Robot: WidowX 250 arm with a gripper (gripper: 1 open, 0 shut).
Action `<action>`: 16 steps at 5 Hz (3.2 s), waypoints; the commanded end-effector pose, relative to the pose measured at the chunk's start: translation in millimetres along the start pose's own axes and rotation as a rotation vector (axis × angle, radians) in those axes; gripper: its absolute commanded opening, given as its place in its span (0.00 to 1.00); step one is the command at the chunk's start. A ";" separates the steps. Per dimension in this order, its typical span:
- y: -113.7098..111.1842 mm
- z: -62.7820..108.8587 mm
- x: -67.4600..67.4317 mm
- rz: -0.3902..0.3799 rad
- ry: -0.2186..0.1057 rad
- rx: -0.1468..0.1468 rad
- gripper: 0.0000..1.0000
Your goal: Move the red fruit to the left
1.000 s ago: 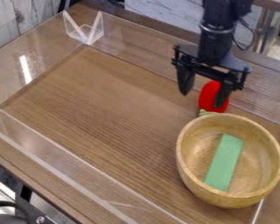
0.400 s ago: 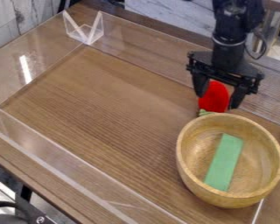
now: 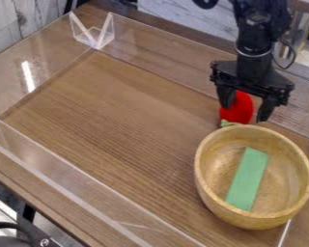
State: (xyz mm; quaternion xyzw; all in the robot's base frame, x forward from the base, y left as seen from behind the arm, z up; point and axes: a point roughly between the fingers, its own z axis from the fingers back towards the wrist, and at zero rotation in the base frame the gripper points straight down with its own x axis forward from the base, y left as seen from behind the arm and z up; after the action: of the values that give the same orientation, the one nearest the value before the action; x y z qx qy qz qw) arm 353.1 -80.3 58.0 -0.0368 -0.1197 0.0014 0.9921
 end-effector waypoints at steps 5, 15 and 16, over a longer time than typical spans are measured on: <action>12.1 7.4 20.5 0.016 -0.093 -0.022 1.00; 52.6 100.9 33.3 0.124 -0.217 -0.027 0.00; 77.1 122.5 32.4 0.162 -0.245 -0.001 0.00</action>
State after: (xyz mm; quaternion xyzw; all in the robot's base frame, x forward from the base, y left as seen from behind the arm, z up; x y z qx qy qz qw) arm 350.7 4.8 152.1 -0.0456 -0.1983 0.0897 0.9750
